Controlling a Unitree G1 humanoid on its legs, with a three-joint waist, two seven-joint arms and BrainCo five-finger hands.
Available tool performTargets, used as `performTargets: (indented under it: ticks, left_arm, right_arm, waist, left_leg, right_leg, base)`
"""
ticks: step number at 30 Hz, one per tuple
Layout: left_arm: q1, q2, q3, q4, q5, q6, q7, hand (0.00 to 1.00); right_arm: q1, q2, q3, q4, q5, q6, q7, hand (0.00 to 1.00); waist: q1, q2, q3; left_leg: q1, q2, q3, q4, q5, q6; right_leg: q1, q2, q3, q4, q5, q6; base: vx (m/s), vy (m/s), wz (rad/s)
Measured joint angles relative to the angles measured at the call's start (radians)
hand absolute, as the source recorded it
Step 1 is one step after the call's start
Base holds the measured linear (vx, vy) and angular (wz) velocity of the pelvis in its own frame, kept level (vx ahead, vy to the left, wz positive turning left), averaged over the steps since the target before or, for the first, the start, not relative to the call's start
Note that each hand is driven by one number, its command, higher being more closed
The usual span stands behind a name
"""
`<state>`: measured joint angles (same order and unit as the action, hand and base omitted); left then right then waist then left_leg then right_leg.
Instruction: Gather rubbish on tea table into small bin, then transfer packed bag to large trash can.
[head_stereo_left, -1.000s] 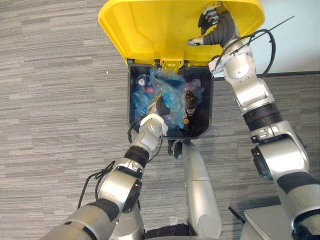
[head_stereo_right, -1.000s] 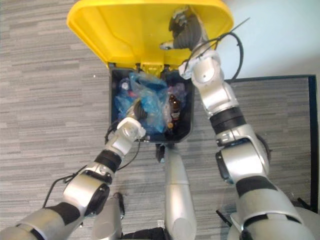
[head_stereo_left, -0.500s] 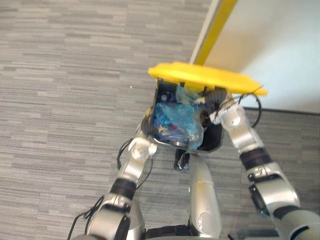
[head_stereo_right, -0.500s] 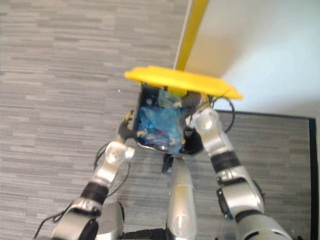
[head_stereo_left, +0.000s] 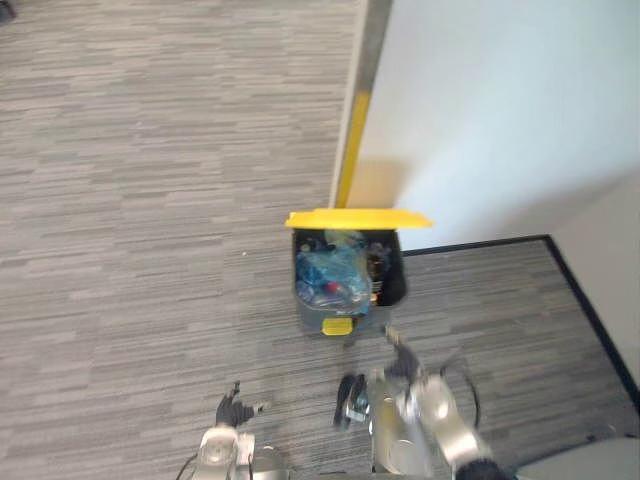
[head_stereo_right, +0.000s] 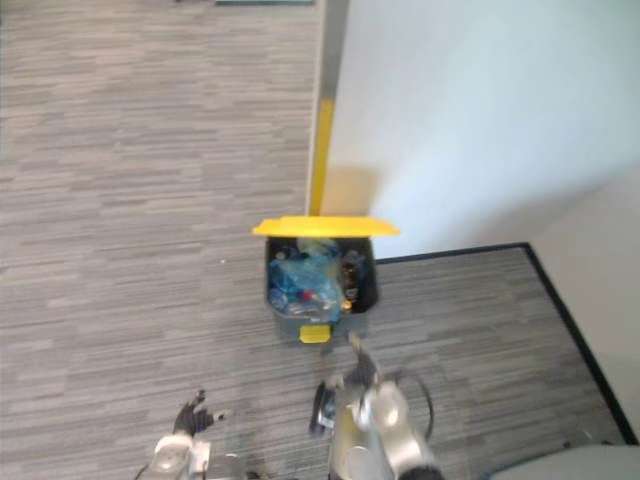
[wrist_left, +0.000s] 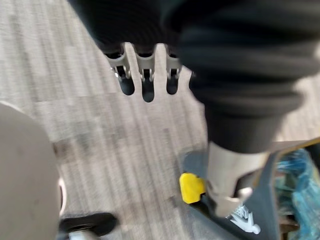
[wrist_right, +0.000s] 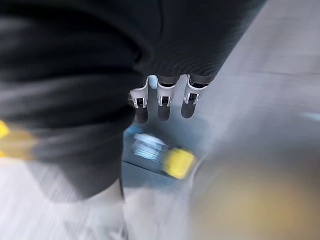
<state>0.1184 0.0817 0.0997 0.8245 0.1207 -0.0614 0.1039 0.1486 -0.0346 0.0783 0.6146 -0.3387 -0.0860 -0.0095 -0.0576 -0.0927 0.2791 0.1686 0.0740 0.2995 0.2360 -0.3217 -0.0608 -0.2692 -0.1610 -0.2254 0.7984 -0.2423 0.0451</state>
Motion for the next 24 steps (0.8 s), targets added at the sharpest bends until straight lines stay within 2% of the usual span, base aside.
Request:
performTargets:
  ticks: [1, 2, 3, 5, 8, 14, 24]
  left_arm:
    - [-0.005, -0.001, 0.0, 0.004, -0.002, -0.001, 0.0, 0.0]
    - [-0.021, -0.016, 0.0, 0.035, -0.009, 0.0, 0.001, 0.0]
    - [-0.024, -0.042, 0.0, 0.052, -0.01, -0.002, 0.004, 0.0]
    - [-0.031, -0.064, -0.001, 0.061, -0.019, -0.004, 0.008, 0.0]
    - [-0.029, -0.086, -0.015, 0.086, -0.05, -0.014, 0.008, 0.0]
    - [-0.032, -0.089, -0.021, 0.093, -0.051, -0.02, 0.005, 0.0]
    - [-0.049, -0.086, -0.019, 0.149, -0.044, -0.016, 0.0, 0.0]
  right_arm:
    - [-0.008, 0.0, -0.005, 0.016, 0.011, -0.002, -0.003, 0.0]
    - [-0.03, 0.0, -0.037, 0.08, 0.038, -0.009, -0.011, 0.0]
    - [-0.048, 0.0, -0.08, 0.156, 0.073, -0.01, -0.022, 0.0]
    - [-0.089, -0.006, -0.124, 0.239, 0.11, -0.007, -0.034, 0.0]
    - [-0.101, -0.008, -0.165, 0.291, 0.16, 0.004, -0.05, 0.0]
    - [-0.101, -0.007, -0.203, 0.321, 0.206, 0.01, -0.061, 0.0]
    - [-0.094, -0.005, -0.231, 0.353, 0.221, 0.017, -0.056, 0.0]
  waist:
    - [0.001, -0.009, -0.006]
    - [0.004, 0.013, -0.026]
    - [0.005, 0.041, -0.061]
    - [0.01, 0.07, -0.07]
    - [0.007, 0.1, -0.101]
    - [0.011, 0.102, -0.114]
    - [0.016, 0.109, -0.14]
  left_leg:
    - [-0.003, -0.001, 0.002, -0.005, 0.008, 0.001]
    - [-0.012, 0.002, 0.019, -0.046, 0.047, -0.001]
    - [-0.015, 0.004, 0.034, -0.091, 0.074, -0.004]
    - [-0.011, 0.015, 0.064, -0.099, 0.085, -0.005]
    - [-0.01, 0.019, 0.069, -0.121, 0.105, -0.008]
    - [-0.022, 0.014, 0.044, -0.162, 0.143, 0.001]
    - [-0.002, 0.001, 0.04, -0.179, 0.151, 0.005]
  right_leg:
    - [0.007, 0.008, -0.005, -0.036, -0.002, -0.003]
    - [0.049, 0.046, -0.012, -0.185, -0.003, -0.007]
    - [0.096, 0.087, 0.0, -0.347, 0.006, -0.037]
    - [0.119, 0.115, 0.017, -0.423, 0.043, -0.061]
    - [0.146, 0.137, 0.025, -0.505, 0.095, -0.063]
    - [0.189, 0.153, 0.018, -0.641, 0.184, -0.066]
    - [0.304, 0.184, 0.037, -0.875, 0.325, -0.067]
  base:
    - [-0.13, -0.056, -0.55]
    - [-0.15, -0.071, -0.57]
    - [-0.14, -0.061, -0.59]
    - [-0.12, -0.024, -0.46]
    - [-0.16, -0.017, -0.15]
    - [-0.09, -0.014, 0.08]
    - [-0.02, 0.004, -0.06]
